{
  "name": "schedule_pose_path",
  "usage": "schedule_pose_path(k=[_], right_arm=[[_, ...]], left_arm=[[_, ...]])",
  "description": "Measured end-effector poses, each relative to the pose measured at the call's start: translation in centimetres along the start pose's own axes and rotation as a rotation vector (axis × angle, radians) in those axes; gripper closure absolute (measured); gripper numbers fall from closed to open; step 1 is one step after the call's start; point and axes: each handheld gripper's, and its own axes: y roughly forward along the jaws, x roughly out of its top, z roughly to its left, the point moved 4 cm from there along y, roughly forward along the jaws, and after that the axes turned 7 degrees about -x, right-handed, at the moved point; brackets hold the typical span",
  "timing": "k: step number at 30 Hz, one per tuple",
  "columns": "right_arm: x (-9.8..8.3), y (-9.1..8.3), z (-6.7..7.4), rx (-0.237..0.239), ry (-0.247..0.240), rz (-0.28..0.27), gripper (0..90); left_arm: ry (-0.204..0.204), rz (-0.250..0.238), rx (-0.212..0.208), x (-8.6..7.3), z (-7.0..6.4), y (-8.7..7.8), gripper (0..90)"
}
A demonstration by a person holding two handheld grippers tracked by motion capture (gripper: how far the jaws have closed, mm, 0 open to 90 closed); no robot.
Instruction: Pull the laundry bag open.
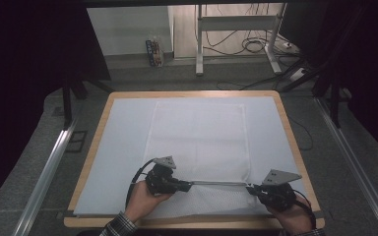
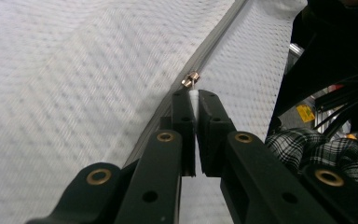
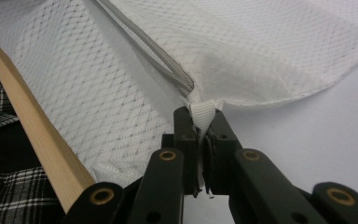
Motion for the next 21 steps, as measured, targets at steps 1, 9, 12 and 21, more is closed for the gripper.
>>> schedule_pose_path(k=[1, 9, 12, 21], right_arm=[[0.0, 0.0, 0.0, -0.002, -0.001, 0.0, 84.4], [0.0, 0.0, -0.1, -0.004, 0.0, -0.001, 84.4], [0.0, 0.0, -0.1, -0.006, 0.001, -0.001, 84.4], [-0.1, 0.0, -0.2, -0.005, 0.001, 0.0, 84.4]], left_arm=[[-0.003, -0.001, 0.004, -0.1, 0.0, -0.1, 87.1], [-0.016, -0.003, 0.025, -1.0, 0.3, -1.0, 87.2], [-0.02, -0.005, 0.033, -1.3, 0.4, -1.4, 87.1], [-0.037, -0.019, 0.059, -2.4, 0.5, -2.6, 87.1]])
